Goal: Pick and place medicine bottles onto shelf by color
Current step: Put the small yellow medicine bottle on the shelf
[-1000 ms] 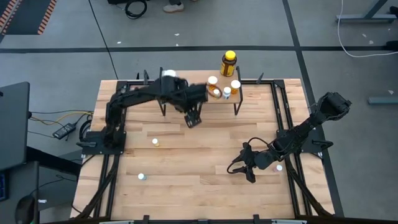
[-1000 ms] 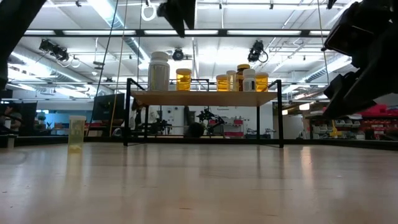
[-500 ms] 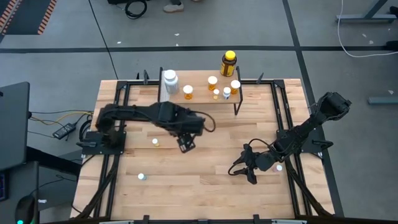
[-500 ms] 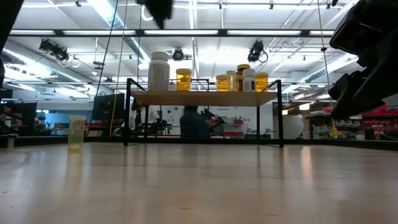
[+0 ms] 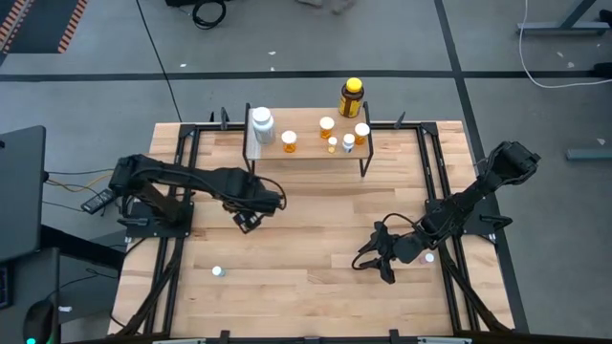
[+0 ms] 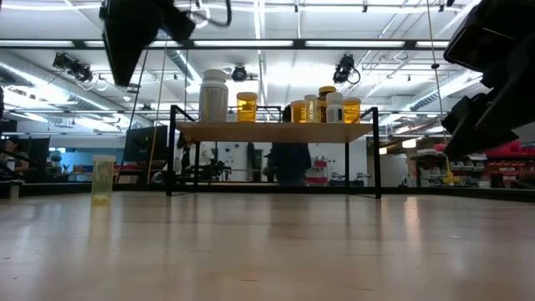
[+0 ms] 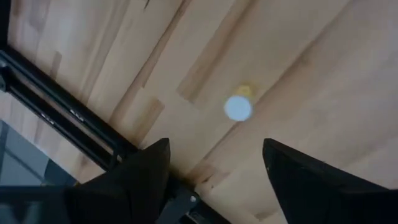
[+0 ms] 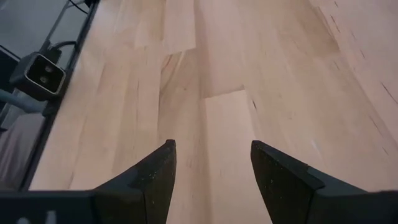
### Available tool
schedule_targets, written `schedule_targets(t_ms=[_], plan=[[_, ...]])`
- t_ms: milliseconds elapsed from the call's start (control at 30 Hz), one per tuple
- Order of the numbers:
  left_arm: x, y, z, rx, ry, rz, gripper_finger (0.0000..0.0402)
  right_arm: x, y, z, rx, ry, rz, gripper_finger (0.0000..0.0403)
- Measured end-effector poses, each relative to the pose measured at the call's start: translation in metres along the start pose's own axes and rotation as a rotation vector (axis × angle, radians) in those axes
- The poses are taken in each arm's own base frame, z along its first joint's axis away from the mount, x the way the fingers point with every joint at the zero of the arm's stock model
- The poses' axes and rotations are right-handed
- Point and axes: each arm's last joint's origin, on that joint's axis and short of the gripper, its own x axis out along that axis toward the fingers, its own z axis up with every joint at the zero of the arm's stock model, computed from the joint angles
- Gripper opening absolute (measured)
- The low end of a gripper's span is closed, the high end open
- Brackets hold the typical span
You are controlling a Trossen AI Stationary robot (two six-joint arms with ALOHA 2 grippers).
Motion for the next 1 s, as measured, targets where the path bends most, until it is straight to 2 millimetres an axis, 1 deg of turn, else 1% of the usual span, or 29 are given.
schedule_targets(t_ms=[133,267,367,533,667,800,933,1000], plan=[[0.025,-0.001,-0.002,0.002,0.035,0.033,0.0292,0.000,0.001,0.002,0.008,-0.017,0.012,0.0213],[0.043,-0.006,-0.001,0.003,0.022,0.013,0.0313,0.000,0.000,0.003,0.012,-0.020,0.009,0.0213],[0.052,-0.004,0.000,0.005,0.045,0.014,0.0315,0.001,0.000,0.003,0.018,-0.020,0.007,0.0213],[0.069,-0.003,0.003,-0.027,0.085,-0.057,0.0315,0.001,0.000,0.003,0.018,-0.020,0.007,0.0213],[0.081,0.000,0.003,-0.039,0.106,-0.075,0.0315,0.001,0.000,0.003,0.018,-0.018,0.010,0.0213],[0.091,-0.001,0.002,-0.048,0.122,-0.098,0.0315,0.001,0.000,0.003,0.018,-0.017,0.010,0.0213],[0.101,-0.005,0.002,-0.054,0.114,-0.152,0.0315,0.001,0.000,0.003,0.018,-0.017,0.009,0.0213],[0.105,-0.004,-0.001,-0.050,0.131,-0.142,0.0315,0.001,0.000,0.003,0.018,-0.017,0.009,0.0213]])
